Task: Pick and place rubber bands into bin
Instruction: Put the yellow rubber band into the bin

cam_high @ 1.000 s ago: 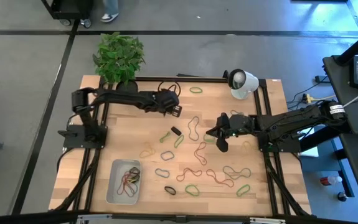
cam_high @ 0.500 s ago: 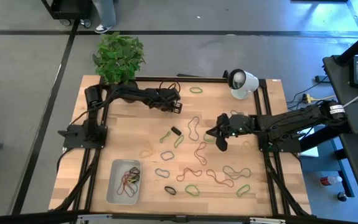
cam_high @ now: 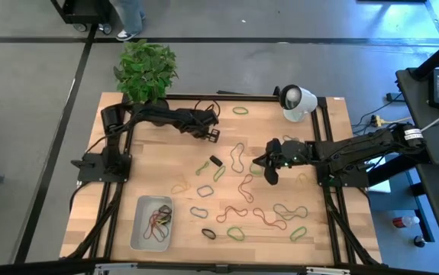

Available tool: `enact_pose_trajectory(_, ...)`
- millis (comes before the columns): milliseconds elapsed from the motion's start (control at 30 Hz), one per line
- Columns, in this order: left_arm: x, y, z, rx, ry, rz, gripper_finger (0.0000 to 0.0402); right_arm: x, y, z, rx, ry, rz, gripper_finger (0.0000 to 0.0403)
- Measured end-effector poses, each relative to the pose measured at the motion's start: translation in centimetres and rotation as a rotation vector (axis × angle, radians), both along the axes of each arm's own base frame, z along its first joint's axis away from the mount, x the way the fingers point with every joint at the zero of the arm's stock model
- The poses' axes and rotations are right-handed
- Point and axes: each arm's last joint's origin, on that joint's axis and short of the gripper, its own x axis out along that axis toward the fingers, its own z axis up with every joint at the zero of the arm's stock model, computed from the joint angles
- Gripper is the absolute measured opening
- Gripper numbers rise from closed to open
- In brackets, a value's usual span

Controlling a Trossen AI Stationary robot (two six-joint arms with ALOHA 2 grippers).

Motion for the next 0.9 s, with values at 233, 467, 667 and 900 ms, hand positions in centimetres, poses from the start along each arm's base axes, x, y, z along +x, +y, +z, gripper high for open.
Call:
enact_pose_trajectory(233,-0.6,-2.5,4.1,0.086,-0.01,-0.038,0.0002,0.0,0.0,0.0,-0.007,0.001,0.002,0.0007)
enact_pose_trajectory(467,-1.0,-3.6,5.9,0.135,-0.036,-0.039,0.0002,0.0,0.0,0.0,-0.026,0.003,0.013,0.0007)
enact_pose_trajectory(667,-0.5,-2.6,5.0,0.136,-0.054,-0.015,0.0014,0.0,0.0,0.0,-0.026,0.003,0.014,0.0007)
enact_pose_trajectory(900,-0.5,-0.6,3.1,0.108,-0.017,0.03,0.0086,0.0,0.0,0.0,-0.021,0.003,0.011,0.0007)
